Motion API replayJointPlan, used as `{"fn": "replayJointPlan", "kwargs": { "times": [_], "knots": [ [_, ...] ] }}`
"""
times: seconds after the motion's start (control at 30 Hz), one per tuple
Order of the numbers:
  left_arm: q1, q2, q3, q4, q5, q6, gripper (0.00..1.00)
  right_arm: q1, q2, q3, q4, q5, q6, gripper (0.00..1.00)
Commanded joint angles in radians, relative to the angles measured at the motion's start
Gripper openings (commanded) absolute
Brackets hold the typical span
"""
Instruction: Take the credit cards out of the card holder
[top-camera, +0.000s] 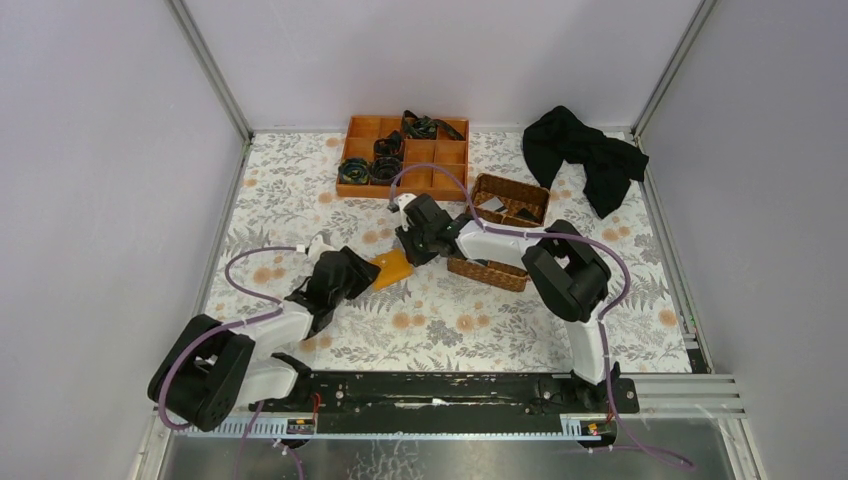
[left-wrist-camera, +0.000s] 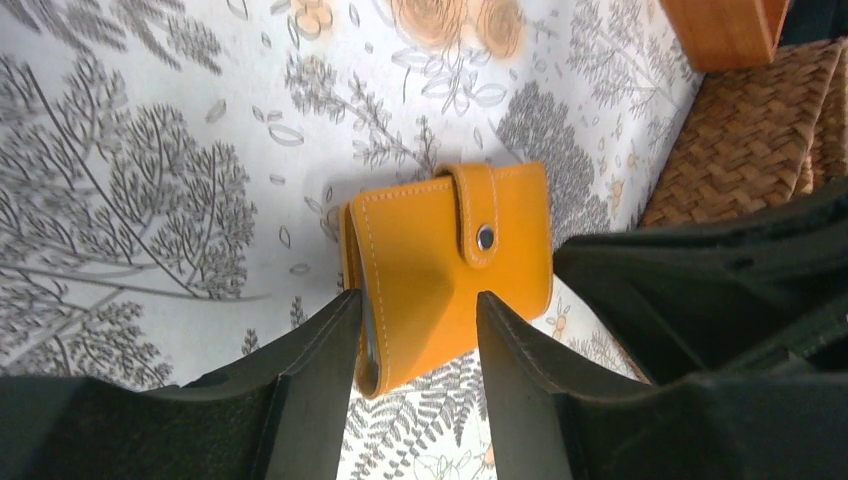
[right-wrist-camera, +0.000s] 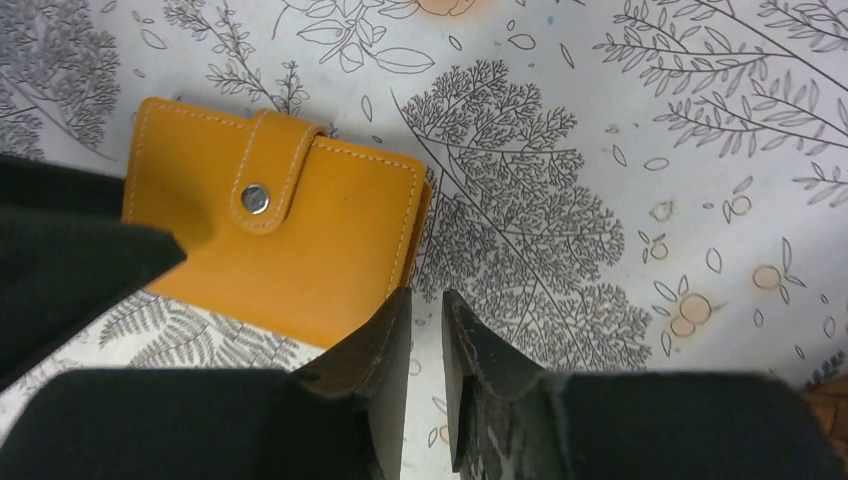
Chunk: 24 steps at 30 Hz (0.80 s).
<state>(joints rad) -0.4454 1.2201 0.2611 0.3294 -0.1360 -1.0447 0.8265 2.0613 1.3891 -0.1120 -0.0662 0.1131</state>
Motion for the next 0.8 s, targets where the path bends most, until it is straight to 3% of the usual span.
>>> {"fn": "replayJointPlan", "kwargs": {
  "times": [0.0,0.03,0.17,0.23,0.37,0.5,0.57,0.67,0.77],
  "knots": [
    [0.035,-0.015,0.045,-0.017,-0.027,0.067,0.54,0.008,-0.106,-0.026,0.057,-0.006,0.025,0.25],
    [0.034,-0.026,0.050,-0.028,-0.034,0.076,0.54,0.008,-0.110,-0.024,0.053,0.014,0.022,0.26],
    [0.034,-0.078,0.038,-0.047,-0.034,0.107,0.56,0.008,-0.107,0.023,0.029,0.055,0.011,0.49],
    [0.032,-0.090,0.018,-0.038,-0.026,0.124,0.58,0.011,-0.092,0.066,0.008,0.045,0.011,0.54],
    [0.031,-0.065,0.009,-0.166,-0.108,0.067,0.59,0.046,-0.035,0.178,-0.041,0.068,0.002,0.54],
    [0.020,-0.065,-0.008,-0.199,-0.095,0.077,0.59,0.082,0.008,0.250,-0.066,0.098,-0.005,0.51],
    [0.011,-0.096,-0.021,-0.203,-0.085,0.087,0.60,0.087,0.022,0.258,-0.065,0.097,0.005,0.45],
    [0.007,-0.122,-0.013,-0.260,-0.104,0.096,0.45,0.089,0.040,0.287,-0.071,0.093,0.010,0.29],
    [0.008,-0.165,-0.011,-0.276,-0.103,0.122,0.02,0.090,0.051,0.288,-0.074,0.095,0.014,0.26]
  ]
}}
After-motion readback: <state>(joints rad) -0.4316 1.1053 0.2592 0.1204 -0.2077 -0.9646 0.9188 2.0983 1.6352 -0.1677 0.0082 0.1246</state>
